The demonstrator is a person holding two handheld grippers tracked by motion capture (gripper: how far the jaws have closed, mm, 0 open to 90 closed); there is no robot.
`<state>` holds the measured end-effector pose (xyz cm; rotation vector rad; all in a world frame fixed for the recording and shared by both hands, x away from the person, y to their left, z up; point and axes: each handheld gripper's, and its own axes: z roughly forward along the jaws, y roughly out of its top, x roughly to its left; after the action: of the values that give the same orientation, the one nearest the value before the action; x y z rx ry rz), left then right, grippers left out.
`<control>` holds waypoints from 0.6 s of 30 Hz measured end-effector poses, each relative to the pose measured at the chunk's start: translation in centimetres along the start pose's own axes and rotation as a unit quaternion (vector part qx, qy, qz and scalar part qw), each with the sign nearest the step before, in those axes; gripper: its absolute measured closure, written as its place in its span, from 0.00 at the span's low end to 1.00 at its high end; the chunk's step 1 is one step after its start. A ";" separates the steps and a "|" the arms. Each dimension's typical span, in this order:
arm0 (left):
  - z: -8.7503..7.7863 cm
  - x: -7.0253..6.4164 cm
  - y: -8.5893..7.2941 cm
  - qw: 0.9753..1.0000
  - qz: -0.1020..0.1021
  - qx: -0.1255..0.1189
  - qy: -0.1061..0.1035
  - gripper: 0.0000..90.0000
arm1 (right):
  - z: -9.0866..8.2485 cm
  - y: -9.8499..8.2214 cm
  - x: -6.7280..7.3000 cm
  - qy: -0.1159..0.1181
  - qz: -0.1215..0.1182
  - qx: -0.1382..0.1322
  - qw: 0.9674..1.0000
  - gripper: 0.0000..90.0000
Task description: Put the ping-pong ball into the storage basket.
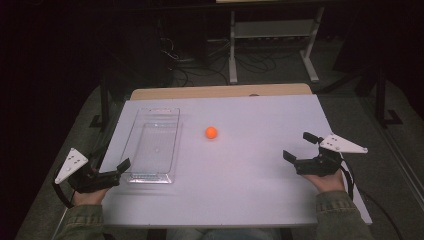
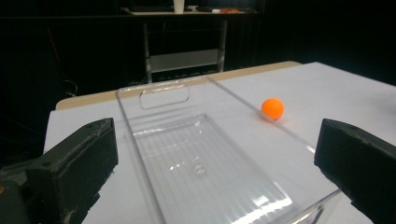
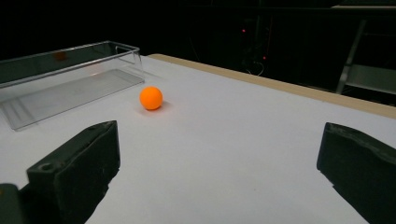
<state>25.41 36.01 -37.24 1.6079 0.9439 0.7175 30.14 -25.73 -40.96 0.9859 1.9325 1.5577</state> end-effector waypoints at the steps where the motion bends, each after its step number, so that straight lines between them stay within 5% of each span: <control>1: 0.0 0.0 0.0 1.000 0.000 0.000 0.000 0.00 | 0.0 0.0 0.0 0.000 0.000 0.000 1.000 0.00; 18: 0.8 -0.5 3.0 0.999 0.031 0.016 -0.019 0.00 | 0.1 0.0 0.0 0.000 0.000 0.000 1.000 0.00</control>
<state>26.50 34.87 -34.47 1.6801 0.8856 0.7150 30.21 -25.63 -40.98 0.9871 1.9329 1.5581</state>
